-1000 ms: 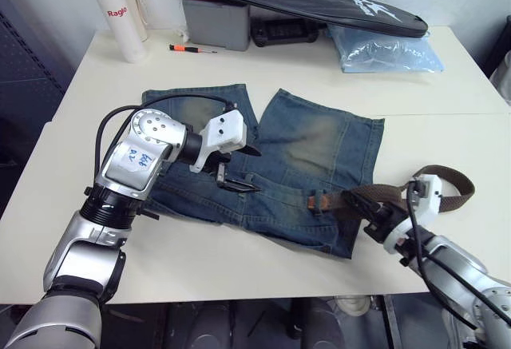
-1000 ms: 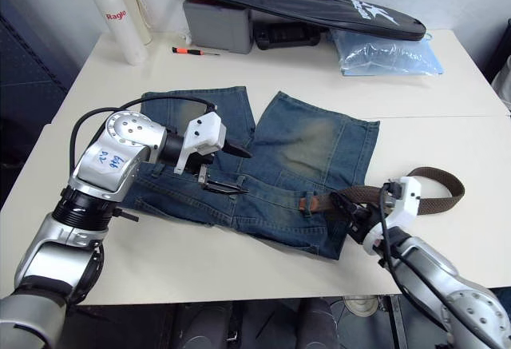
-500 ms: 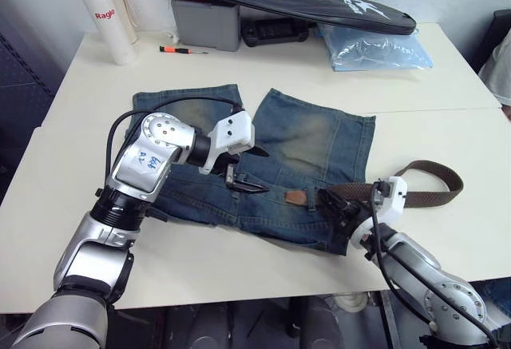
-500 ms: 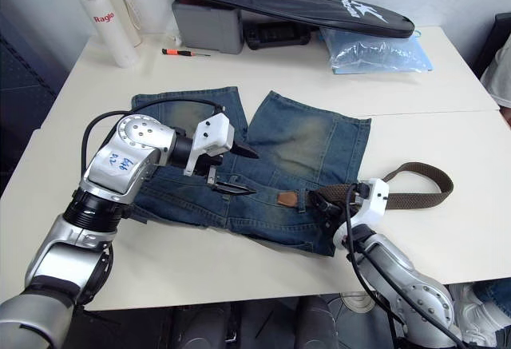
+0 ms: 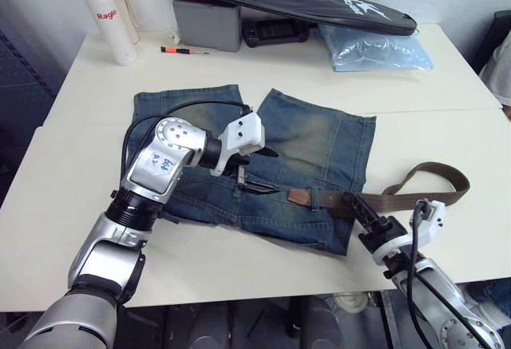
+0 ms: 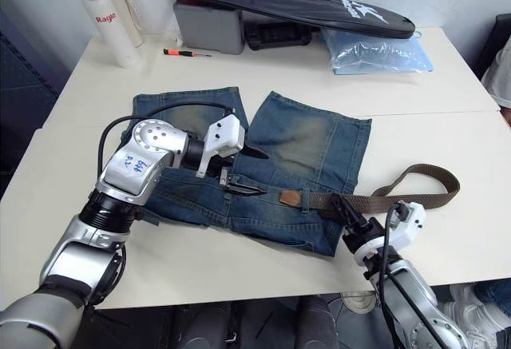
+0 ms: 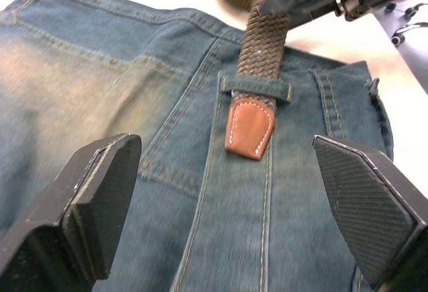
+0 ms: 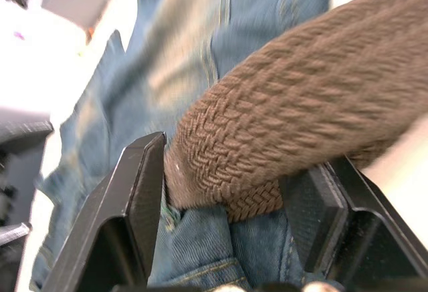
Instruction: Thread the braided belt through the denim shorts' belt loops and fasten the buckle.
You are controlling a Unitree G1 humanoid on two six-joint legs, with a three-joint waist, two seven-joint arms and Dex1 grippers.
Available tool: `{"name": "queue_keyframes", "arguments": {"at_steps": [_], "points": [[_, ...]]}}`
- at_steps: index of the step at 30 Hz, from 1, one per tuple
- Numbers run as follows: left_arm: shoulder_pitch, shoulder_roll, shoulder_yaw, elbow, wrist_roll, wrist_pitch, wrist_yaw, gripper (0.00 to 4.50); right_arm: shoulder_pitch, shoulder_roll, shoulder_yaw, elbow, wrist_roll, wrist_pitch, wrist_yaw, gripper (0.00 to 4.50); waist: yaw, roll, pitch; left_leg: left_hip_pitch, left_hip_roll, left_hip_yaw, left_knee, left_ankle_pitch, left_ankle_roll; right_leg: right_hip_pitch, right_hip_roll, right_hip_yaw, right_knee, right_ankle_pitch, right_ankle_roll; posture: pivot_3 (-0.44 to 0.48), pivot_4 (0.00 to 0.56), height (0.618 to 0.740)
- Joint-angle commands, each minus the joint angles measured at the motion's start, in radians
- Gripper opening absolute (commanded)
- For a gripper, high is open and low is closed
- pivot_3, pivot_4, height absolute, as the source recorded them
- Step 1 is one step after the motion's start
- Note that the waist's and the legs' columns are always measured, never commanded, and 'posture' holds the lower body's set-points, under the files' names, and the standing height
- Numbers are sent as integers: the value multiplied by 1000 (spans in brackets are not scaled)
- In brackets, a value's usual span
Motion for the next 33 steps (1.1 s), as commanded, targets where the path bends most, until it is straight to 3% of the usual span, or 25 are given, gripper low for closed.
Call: {"name": "queue_keyframes", "arguments": {"at_steps": [1, 9, 12, 15, 16, 17, 26, 33], "points": [[-32, -15, -1, -2, 4, -16, 7, 4500, 38, 46, -21, 12, -10, -47, 58, 2796, 10, 0, 0, 0, 0, 0, 0, 0, 0, 0, 0, 0, 0, 0, 0, 0, 150, 740], [-21, -31, -7, -35, 2, 5, 19, 4500, 36, 96, -21, 44, 22, -74, 76, 2796, 19, 0, 0, 0, 0, 0, 0, 0, 0, 0, 0, 0, -1, 0, 0, 0, 150, 740], [-19, -26, -10, -39, 4, 3, 20, 4500, 22, 93, 2, 45, 16, -57, 77, 2047, 19, 0, 0, 0, 0, 0, -1, 0, 0, 0, 0, 0, -1, 0, 0, 0, 150, 740], [-20, -25, -8, -38, 6, 1, 22, 4500, 10, 77, 29, 31, -10, -39, 91, 542, 17, 0, 0, 0, 0, 0, -1, 0, 0, 0, 0, 0, -1, 0, 0, 0, 150, 740], [-21, -25, -8, -38, 7, 1, 24, 4500, 4, 69, 40, 30, -30, -34, 92, 156, 16, 0, 0, 0, 0, 0, -1, 0, 0, 0, 0, 0, -1, 0, 0, 0, 150, 740], [-21, -26, -7, -39, 7, 2, 25, 4500, 0, 62, 47, 29, -44, -32, 94, 67, 16, 0, 0, 0, 0, 0, -1, 0, 0, 0, 0, 0, -1, 0, 0, 0, 150, 740], [-18, -35, -11, -51, 6, 13, 35, 4500, -196, -38, 220, 80, -271, 115, 32, 67, -12, 0, 0, 1, 0, 1, 5, 0, 0, 0, 0, 3, 5, 0, 0, 0, 150, 740], [-17, -28, -13, -54, 7, 12, 36, 4500, -288, -45, 271, 120, -327, 202, 46, 67, -17, 0, 0, 1, 0, 2, 5, 0, 0, -1, 0, 3, 5, 0, -1, 0, 150, 740]]}}
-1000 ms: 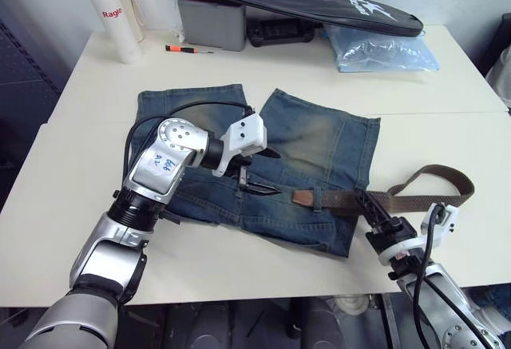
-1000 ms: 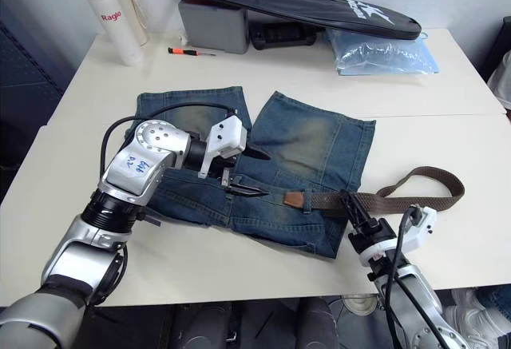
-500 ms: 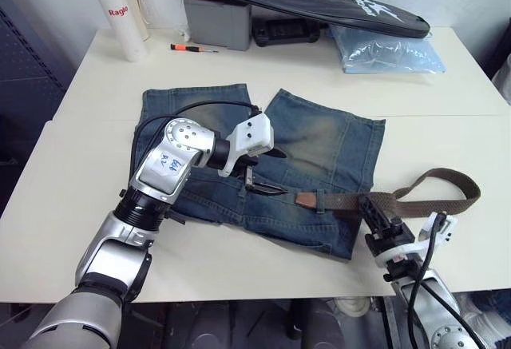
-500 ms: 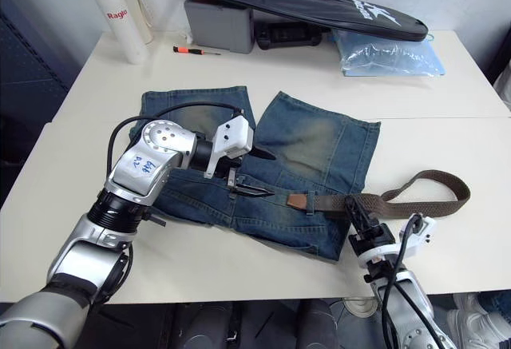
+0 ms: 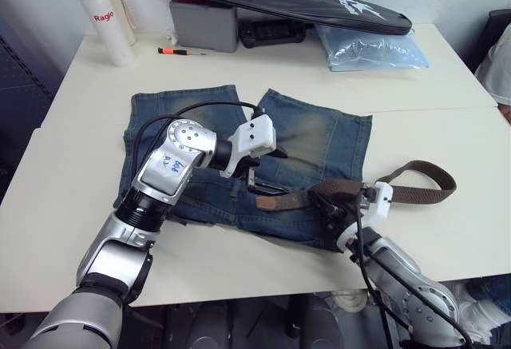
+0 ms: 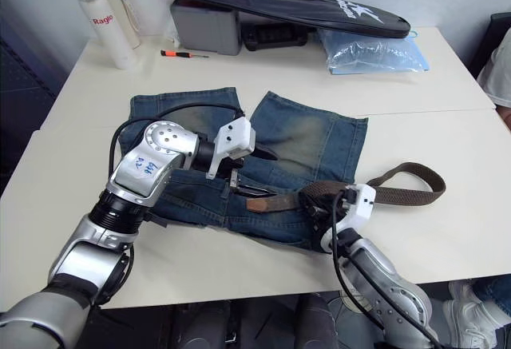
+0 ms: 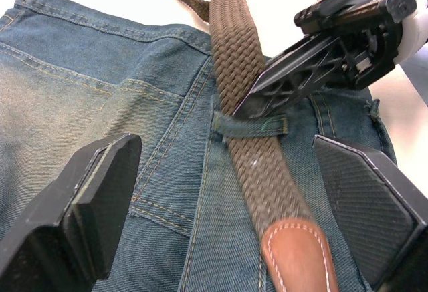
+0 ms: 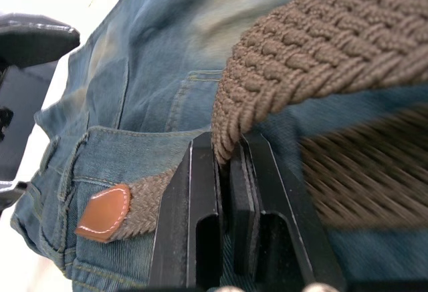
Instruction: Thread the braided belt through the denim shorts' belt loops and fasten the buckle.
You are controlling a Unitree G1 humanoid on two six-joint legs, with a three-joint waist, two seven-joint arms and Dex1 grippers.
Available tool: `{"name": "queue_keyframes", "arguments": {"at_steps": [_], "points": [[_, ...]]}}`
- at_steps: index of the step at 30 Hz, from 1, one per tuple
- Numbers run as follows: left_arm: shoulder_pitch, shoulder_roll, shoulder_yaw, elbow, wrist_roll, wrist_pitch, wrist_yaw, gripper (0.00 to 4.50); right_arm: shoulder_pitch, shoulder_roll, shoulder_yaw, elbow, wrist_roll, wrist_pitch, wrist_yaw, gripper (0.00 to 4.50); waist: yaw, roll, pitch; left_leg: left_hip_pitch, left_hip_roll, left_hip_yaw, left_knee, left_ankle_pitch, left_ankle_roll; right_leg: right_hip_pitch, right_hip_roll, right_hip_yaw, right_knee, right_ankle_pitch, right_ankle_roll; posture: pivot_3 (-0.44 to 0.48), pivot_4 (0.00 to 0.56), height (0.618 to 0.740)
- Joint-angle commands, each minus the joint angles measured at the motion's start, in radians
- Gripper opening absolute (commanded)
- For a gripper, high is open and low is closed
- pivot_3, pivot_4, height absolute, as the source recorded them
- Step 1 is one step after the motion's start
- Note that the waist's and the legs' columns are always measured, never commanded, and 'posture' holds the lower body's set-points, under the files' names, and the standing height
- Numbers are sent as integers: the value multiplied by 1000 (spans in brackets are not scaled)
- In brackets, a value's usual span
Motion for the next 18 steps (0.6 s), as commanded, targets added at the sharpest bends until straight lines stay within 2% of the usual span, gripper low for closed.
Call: {"name": "queue_keyframes", "arguments": {"at_steps": [1, 6, 8, 11, 14, 18], "points": [[-10, 3, 7, -40, -6, -1, 1, 4500, -7, -2, 24, 3, -6, 50, 17, 67, 0, 0, 0, 0, 0, 0, 0, 0, 0, 0, 0, 0, 0, 0, 0, 0, 150, 740], [-10, 2, 11, -37, -8, 1, 4, 4500, 18, -43, -53, -46, 68, 93, 23, 1964, 1, 0, 0, 0, 0, 0, 0, 0, 0, 0, 0, 0, 0, 0, 0, 0, 150, 740], [-17, -5, 23, -23, -20, 16, 8, 4500, 21, -129, -73, -102, 25, 117, 53, 3127, 5, 0, 0, 0, 0, 0, 1, 0, 0, 0, 0, 0, 0, 0, 0, 0, 150, 740], [-26, -12, 32, -2, -21, 15, 14, 4500, 34, -263, -84, -192, 33, 174, 105, 4420, 9, 0, 0, -1, 0, 0, 3, -1, 1, 1, 0, 0, 0, 0, 0, 0, 150, 740], [-39, -22, 43, 28, -18, 14, 30, 4500, 76, -430, -109, -271, 51, 252, 172, 4472, 9, 0, 0, -1, 0, 0, 3, -1, 2, 1, 0, 0, 0, 0, 0, 0, 150, 740], [-57, -30, 60, 61, -24, 23, 41, 4500, 116, -595, -129, -315, 14, 308, 249, 4472, 7, -1, 0, -1, 0, 0, 3, -2, 2, 1, 0, 0, -1, 0, 0, 0, 150, 740]]}}
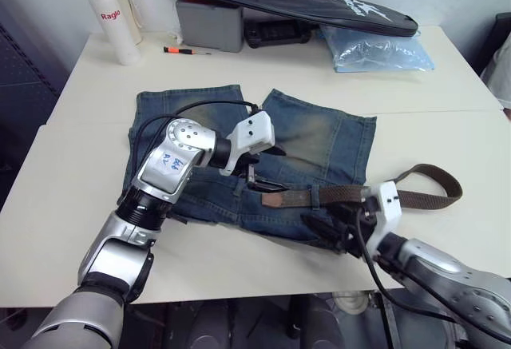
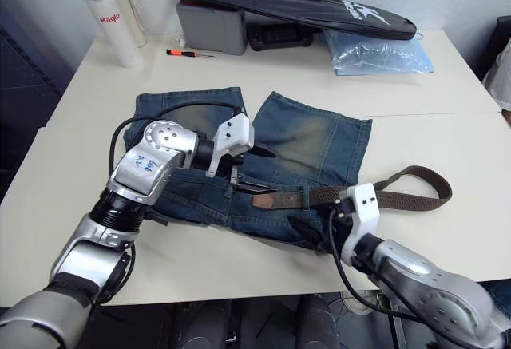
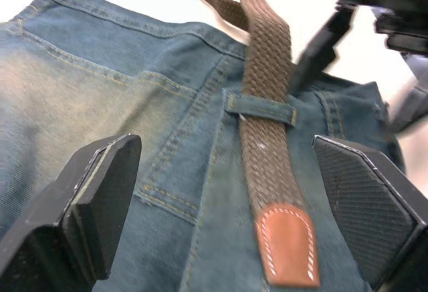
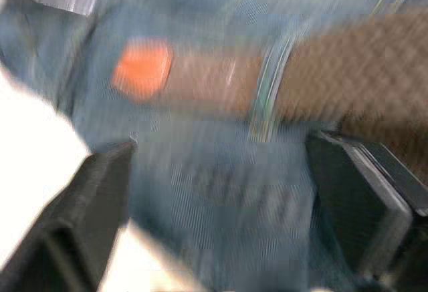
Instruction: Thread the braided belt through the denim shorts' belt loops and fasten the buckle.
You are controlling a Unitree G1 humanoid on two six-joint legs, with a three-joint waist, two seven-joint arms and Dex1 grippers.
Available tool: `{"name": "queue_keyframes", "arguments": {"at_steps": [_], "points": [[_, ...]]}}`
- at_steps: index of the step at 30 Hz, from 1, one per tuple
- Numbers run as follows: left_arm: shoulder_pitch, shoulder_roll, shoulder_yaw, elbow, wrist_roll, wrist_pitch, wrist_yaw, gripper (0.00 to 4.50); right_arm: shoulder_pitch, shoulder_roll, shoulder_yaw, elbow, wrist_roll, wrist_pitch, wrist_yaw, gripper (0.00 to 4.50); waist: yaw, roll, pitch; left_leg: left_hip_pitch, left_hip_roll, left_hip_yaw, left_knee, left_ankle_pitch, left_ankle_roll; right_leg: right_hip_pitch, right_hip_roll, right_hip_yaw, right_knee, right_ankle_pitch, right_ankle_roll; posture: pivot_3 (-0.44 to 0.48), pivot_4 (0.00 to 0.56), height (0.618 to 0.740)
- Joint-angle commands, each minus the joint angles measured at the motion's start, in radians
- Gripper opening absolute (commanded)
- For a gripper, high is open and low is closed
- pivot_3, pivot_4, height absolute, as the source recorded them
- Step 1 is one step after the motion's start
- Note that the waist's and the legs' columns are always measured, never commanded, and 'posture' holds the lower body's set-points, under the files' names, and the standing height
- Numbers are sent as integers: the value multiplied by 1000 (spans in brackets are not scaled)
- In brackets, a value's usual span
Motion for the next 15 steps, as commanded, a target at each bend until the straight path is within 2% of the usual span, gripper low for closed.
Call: {"name": "queue_keyframes", "arguments": {"at_steps": [1, 3, 4, 6, 8, 11, 15], "points": [[-33, 0, 36, 9, -18, 1, 7, 4500, 19, -98, -43, -70, -36, 25, 85, 4472, -3, 0, 0, 0, 0, 0, 0, 0, 0, 0, 0, 0, 0, 0, 0, 0, 150, 740], [-31, 11, 41, 6, -21, 3, -3, 4500, 4, -144, -65, -94, -70, -7, 151, 4472, -3, 0, 0, 0, 0, 0, 0, 0, 0, 0, 0, 0, 0, 0, 0, 0, 150, 740], [-28, 21, 44, 1, -24, 5, -11, 4500, -31, -193, -59, -119, -142, -49, 206, 4472, -3, 0, 0, 0, 0, 0, 0, 0, 0, 0, 0, 0, 0, 0, 0, 0, 150, 740], [-19, 39, 48, -8, -25, 3, -21, 4500, -115, -301, -15, -157, -258, -88, 299, 4472, -3, 0, 0, 0, 0, 0, 0, 0, 0, 0, 0, 0, 0, 0, 0, 0, 150, 740], [-13, 50, 50, -14, -25, 2, -24, 4500, -193, -341, 35, -163, -300, -95, 348, 4472, -6, 0, 0, -1, 0, 1, 2, 0, 0, 0, 0, 1, 0, 1, 1, 0, 150, 740], [-1, 72, 55, -33, -29, 9, -30, 4500, -305, -385, 177, -156, -420, -134, 456, 4472, -1, -1, 0, -1, 0, 0, 2, -1, 0, 0, 0, 0, -1, 1, 1, 0, 150, 740], [24, 105, 73, -78, -61, -1, -64, 4500, -389, -349, 397, -100, -618, -180, 545, 4472, -3, -2, 1, -3, 0, 0, 4, -3, 0, 0, 0, 0, -3, 1, 1, 0, 150, 740]]}}
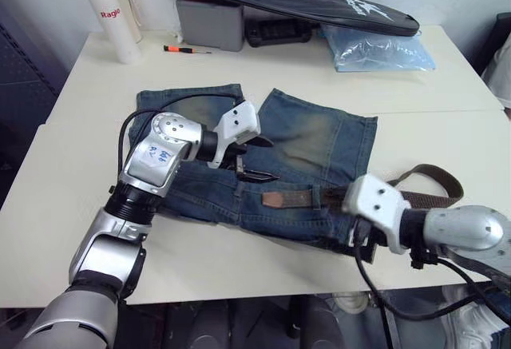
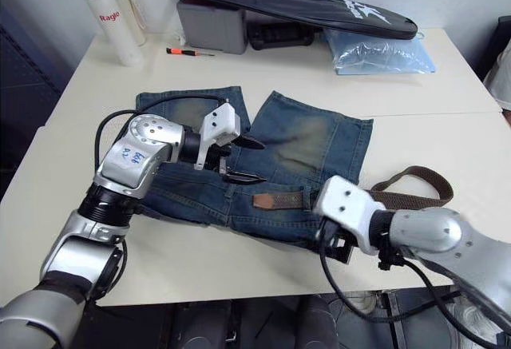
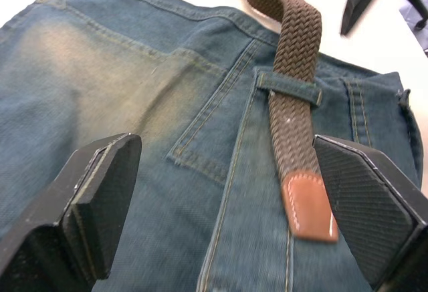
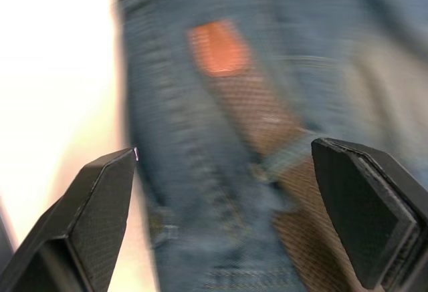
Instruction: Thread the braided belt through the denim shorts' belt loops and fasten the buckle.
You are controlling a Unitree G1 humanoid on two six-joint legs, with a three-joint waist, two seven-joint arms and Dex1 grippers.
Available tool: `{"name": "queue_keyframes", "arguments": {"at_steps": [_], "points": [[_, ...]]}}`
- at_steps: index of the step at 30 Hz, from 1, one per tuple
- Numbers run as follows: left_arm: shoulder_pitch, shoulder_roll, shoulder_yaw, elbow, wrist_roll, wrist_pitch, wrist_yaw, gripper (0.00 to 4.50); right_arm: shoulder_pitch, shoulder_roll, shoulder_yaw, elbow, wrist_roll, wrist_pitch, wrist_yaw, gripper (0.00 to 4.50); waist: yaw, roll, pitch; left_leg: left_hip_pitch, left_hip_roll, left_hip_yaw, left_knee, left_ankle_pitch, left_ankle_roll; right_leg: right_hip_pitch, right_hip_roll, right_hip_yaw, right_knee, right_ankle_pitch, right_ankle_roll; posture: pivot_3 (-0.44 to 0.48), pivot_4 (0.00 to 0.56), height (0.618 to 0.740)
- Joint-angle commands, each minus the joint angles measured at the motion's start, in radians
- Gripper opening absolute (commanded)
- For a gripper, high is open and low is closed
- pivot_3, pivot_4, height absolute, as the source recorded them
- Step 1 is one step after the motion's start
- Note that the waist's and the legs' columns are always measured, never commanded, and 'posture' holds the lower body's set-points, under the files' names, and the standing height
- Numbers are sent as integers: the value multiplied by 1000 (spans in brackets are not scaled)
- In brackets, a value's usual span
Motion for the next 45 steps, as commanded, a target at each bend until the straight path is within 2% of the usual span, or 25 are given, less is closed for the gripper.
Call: {"name": "queue_keyframes", "arguments": {"at_steps": [1, 2, 5, 6, 7, 9, 12, 13, 14, 21, 28, 34, 40, 42, 43, 45], "points": [[17, 30, 33, -78, -47, -4, -42, 4500, -41, 39, 125, 12, -146, -48, 65, 4472, -2, -1, 0, 0, 0, 0, 0, 0, 0, 0, 0, 0, 0, 0, 0, 0, 150, 740], [26, 49, 40, -90, -54, -4, -56, 4500, -60, 65, 157, 35, -183, -55, 71, 4472, -2, -1, 0, 0, 0, 0, 0, 0, 0, 0, 0, 0, 0, 0, 0, 0, 150, 740], [53, 113, 52, -117, -69, 0, -99, 4500, -94, 98, 239, 93, -289, -63, 97, 3746, -3, -1, 0, 0, 0, 0, 1, 0, 0, 0, 0, 0, 1, 0, 0, 0, 150, 740], [60, 131, 56, -124, -78, 5, -113, 4500, -95, 104, 254, 108, -315, -68, 110, 3072, -3, -1, 0, 1, 0, 0, 1, 0, 0, 0, 0, 0, 1, 0, 0, 0, 150, 740], [68, 151, 64, -130, -89, 12, -126, 4500, -97, 110, 264, 124, -342, -73, 114, 2938, -3, -1, 0, 1, 0, 0, 0, 0, 0, 0, 0, 0, 1, 0, 0, 0, 150, 740], [87, 200, 73, -144, -104, 27, -163, 4500, -100, 116, 266, 159, -394, -104, 122, 1920, -3, -1, 0, 0, 0, 0, 0, 0, 0, 0, 0, 0, 1, 0, 0, 0, 150, 740], [119, 268, 93, -164, -139, 48, -217, 4500, -86, 102, 235, 204, -448, -167, 152, 760, -3, -1, 0, 1, 0, 1, 0, 0, -1, 0, 0, 0, 1, 0, 0, 0, 150, 740], [126, 283, 100, -167, -147, 49, -226, 4500, -80, 94, 219, 225, -463, -195, 164, 147, -2, -1, 0, 1, 0, 1, 0, 0, -1, 0, 0, 0, 1, 0, 0, 0, 150, 740], [131, 296, 104, -168, -153, 51, -232, 4500, -72, 84, 202, 248, -479, -226, 177, 58, -1, -1, 0, 1, 0, 1, 0, 0, -1, 0, 0, 0, 1, 0, 0, 0, 150, 740], [139, 300, 115, -177, -188, 69, -237, 4500, -28, 11, 108, 514, -593, -577, 300, 58, 0, -1, 0, 1, 0, 1, 1, 0, 0, 1, 0, 0, 0, 0, 0, 0, 150, 740], [128, 273, 99, -181, -194, 70, -220, 4500, -68, -34, 59, 847, -663, -964, 460, 58, -1, -1, 0, 2, 0, 2, 1, 0, -1, 1, 0, 0, 0, 0, 1, 0, 150, 740], [122, 241, 92, -183, -188, 61, -202, 4500, -142, -27, 46, 1087, -704, -1126, 527, 58, -1, -1, 0, 2, 0, 2, 1, 0, -1, 2, 0, 1, 0, 0, 1, 0, 150, 740], [110, 201, 78, -169, -174, 50, -174, 4500, -188, -19, 37, 1167, -745, -1158, 543, 58, -2, -1, 0, 2, 0, 2, 1, 0, -1, 2, 0, 1, 0, 1, 1, 0, 150, 740], [101, 189, 71, -155, -168, 43, -171, 4500, -185, -30, 8, 1122, -701, -1126, 574, 879, -1, -1, 0, 2, 0, 2, 1, 0, -1, 2, 0, 1, 0, 1, 1, 0, 150, 740], [98, 184, 69, -150, -165, 39, -171, 4500, -178, -40, -7, 1092, -678, -1110, 591, 1142, -1, -1, 0, 2, 0, 2, 1, 0, -1, 2, 0, 1, 0, 1, 1, 0, 150, 740], [94, 178, 65, -141, -161, 33, -171, 4500, -165, -62, -33, 1048, -664, -1080, 615, 2080, -2, -1, 0, 2, 0, 2, 1, 0, -1, 2, 0, 1, 0, 1, 1, 0, 150, 740]]}}
